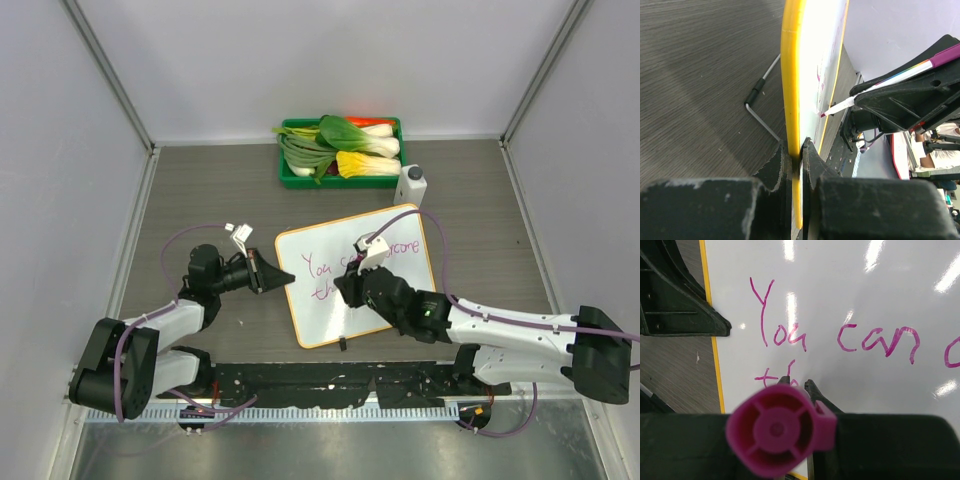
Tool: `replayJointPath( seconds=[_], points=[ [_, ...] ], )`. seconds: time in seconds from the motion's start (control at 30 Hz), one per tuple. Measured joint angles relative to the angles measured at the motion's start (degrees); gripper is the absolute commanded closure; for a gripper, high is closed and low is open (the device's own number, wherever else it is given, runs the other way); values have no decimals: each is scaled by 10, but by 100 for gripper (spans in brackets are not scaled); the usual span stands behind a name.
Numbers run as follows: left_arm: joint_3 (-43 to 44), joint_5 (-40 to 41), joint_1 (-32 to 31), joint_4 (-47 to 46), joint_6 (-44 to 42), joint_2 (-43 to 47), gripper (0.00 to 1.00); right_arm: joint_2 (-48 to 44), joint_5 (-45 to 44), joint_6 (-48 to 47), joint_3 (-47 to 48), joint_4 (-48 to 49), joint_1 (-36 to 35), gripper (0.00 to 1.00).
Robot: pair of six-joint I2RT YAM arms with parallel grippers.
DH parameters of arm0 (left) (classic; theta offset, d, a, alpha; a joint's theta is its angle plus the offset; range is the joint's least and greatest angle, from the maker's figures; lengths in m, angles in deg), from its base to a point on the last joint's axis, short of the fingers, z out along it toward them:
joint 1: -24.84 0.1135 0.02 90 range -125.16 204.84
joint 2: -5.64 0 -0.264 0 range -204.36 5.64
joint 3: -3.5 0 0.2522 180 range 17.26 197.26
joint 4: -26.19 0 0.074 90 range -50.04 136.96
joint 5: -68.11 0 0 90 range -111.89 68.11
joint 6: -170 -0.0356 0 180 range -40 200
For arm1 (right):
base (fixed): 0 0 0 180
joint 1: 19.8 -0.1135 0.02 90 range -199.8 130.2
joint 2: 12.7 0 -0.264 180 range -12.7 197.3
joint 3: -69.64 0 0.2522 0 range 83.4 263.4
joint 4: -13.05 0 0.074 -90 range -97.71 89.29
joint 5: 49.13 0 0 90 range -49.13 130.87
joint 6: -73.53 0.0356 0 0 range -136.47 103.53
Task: Write a sentence on the whiteboard
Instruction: Write on the whiteboard at the whiteboard stand.
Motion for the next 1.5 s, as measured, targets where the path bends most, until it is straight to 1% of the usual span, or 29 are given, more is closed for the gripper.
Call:
replayJointPath(
  seconds=[0.47, 0.63, 0.87, 1.13, 1.5],
  points=[
    [0, -1, 0, 0, 0, -1, 100, -6, 18, 2, -7, -3, 0, 99],
    [1, -3, 0, -2, 0, -1, 100, -30, 20, 1, -7, -25, 1, 98],
    [1, -3, 0, -2, 0, -1, 100, -66, 13, -1, -6, -29, 1, 99],
    [1, -4, 0, -3, 0, -1, 100, -28, -3, -4, 4, -29, 6, 99],
    [1, -4, 0, -3, 0, -1, 100, -19, -11, -5, 5, -25, 9, 99]
  ],
)
